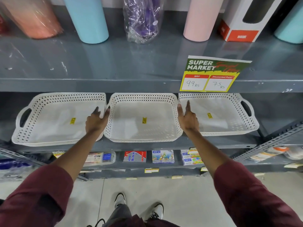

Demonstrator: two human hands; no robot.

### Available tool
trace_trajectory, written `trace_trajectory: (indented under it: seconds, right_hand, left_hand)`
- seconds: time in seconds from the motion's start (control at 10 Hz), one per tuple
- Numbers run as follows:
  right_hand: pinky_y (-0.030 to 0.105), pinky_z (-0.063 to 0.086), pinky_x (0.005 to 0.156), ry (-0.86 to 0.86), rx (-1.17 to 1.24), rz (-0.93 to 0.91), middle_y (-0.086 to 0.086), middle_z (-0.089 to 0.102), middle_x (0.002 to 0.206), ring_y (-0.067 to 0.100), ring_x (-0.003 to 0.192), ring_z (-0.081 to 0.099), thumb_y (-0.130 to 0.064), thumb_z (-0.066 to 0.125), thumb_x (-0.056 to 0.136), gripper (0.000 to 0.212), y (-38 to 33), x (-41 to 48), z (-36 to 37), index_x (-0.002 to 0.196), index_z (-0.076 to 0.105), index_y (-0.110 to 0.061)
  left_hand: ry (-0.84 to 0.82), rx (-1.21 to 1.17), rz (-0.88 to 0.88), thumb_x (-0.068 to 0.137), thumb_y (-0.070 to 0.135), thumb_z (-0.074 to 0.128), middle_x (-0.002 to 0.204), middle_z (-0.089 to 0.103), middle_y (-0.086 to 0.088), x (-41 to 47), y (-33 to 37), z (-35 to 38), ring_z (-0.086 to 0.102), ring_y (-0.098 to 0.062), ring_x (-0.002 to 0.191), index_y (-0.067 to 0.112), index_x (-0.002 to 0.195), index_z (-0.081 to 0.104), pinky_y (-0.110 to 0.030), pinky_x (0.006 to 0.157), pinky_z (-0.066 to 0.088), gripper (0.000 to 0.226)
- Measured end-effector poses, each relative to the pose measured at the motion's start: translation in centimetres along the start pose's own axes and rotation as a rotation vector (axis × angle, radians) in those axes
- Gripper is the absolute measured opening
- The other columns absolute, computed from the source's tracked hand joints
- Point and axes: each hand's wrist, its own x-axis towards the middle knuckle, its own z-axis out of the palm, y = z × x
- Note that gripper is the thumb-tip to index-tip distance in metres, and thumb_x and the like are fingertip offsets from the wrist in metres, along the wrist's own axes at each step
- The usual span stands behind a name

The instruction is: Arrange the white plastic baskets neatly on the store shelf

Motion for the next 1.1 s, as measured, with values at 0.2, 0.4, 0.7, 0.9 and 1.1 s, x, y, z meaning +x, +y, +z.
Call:
trace_trajectory:
  seconds: [0.2,0.4,0.7,0.9,1.1]
  right_hand:
    - [0.05,0.049,0.096,0.026,-0.354,-0.395,0.009,0.049,0.149,0.034,0.118,0.063,-0.07,0.029,0.091,0.082,4.0,-3.4,-0.5,0.154,0.014,-0.021]
    - [0.045,0.056,0.076,0.067,-0.383,-0.371,0.009,0.071,0.12,0.039,0.086,0.071,-0.04,0.038,0.1,0.062,3.5,-3.5,0.1,0.156,0.019,-0.022]
    - [0.044,0.055,0.07,0.063,-0.398,-0.306,0.014,0.074,0.096,0.039,0.078,0.069,-0.031,0.033,0.102,0.057,3.3,-2.9,0.6,0.156,0.015,-0.028]
    - [0.047,0.047,0.092,0.039,-0.394,-0.362,0.011,0.059,0.139,0.036,0.114,0.063,-0.038,0.03,0.102,0.057,3.1,-2.7,0.3,0.156,0.017,-0.022]
    - [0.042,0.041,0.104,0.238,-0.282,-0.572,0.006,0.046,0.152,0.023,0.136,0.049,-0.041,0.029,0.101,0.057,0.2,-4.6,-0.5,0.151,0.033,-0.015]
  left_hand:
    - [-0.073,0.123,0.206,0.098,0.052,0.035,0.14,0.055,-0.024,-0.8,-1.7,0.4,0.055,-0.047,0.125,0.017,0.154,0.016,-0.057,0.101,0.047,0.069]
    - [0.011,0.151,0.237,0.104,0.027,0.03,0.121,0.065,-0.028,-1.2,-1.8,1.8,0.061,-0.046,0.112,0.01,0.153,0.023,-0.056,0.096,0.051,0.053]
    - [0.078,0.192,0.275,0.104,0.023,0.03,0.102,0.07,-0.028,-1.5,-1.1,1.7,0.064,-0.046,0.101,0.01,0.153,0.025,-0.054,0.091,0.051,0.051]
    - [0.024,0.309,0.208,0.103,0.036,0.028,0.14,0.053,-0.026,-2.1,0.2,0.5,0.055,-0.047,0.122,0.009,0.152,0.021,-0.057,0.094,0.049,0.056]
    - [0.211,0.248,0.437,0.103,0.034,0.03,0.16,0.028,-0.017,-6.1,1.0,-1.3,0.031,-0.033,0.147,0.003,0.153,0.021,-0.047,0.118,0.033,0.059]
